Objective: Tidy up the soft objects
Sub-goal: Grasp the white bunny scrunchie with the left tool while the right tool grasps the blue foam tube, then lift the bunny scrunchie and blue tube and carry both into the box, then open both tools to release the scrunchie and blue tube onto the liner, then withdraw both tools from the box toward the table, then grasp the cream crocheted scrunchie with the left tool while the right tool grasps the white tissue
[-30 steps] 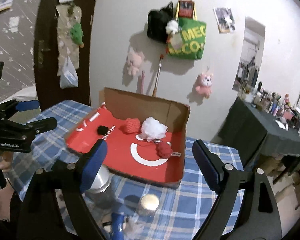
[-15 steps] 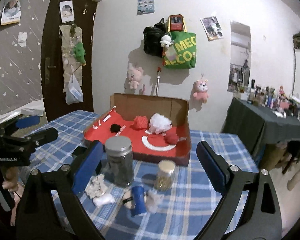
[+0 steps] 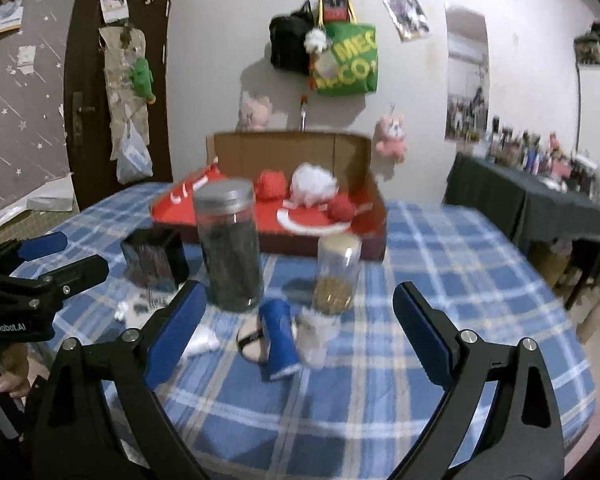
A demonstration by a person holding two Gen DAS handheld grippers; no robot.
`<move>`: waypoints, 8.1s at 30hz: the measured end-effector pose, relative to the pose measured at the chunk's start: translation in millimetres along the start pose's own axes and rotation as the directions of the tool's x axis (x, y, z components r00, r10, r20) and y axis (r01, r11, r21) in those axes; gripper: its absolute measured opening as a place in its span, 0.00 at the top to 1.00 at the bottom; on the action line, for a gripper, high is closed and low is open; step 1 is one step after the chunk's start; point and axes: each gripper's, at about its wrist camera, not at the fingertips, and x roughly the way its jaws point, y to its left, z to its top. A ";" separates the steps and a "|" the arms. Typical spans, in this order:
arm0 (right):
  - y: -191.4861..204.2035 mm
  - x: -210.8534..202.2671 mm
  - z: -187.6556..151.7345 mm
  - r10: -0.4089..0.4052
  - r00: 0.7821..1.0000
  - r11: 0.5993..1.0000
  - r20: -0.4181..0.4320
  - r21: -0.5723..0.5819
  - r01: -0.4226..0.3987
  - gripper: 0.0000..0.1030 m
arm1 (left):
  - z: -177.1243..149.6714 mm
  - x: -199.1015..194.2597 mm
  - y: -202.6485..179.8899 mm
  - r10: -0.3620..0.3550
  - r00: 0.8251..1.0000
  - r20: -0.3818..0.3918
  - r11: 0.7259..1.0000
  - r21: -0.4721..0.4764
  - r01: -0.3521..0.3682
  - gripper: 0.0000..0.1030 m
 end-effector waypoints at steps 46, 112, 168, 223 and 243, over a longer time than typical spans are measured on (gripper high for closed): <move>9.9 60.1 -28.3 0.108 0.979 0.993 -0.172 -0.038 -0.116 0.79 | -23.6 56.7 14.3 -0.098 0.967 -0.234 0.993 0.044 0.111 0.61; -64.2 161.5 91.3 0.178 0.930 0.981 -0.321 -0.013 -0.193 0.79 | 100.7 133.5 47.2 -0.119 0.943 -0.311 0.988 0.060 0.144 0.61; -43.7 293.1 93.8 -0.035 0.756 0.955 -0.654 -0.245 -0.168 0.74 | 113.1 258.4 50.0 -0.015 0.835 -0.551 0.981 0.155 0.120 0.33; -23.0 -22.9 49.7 0.026 0.999 0.997 0.045 0.073 -0.029 0.15 | 46.7 -15.6 -11.5 -0.051 0.998 0.042 0.999 -0.003 0.052 0.00; -16.0 13.1 -18.6 -0.047 0.997 0.998 -0.059 0.045 0.050 0.15 | -22.0 30.0 -13.1 -0.031 0.993 -0.113 0.999 -0.032 0.027 0.00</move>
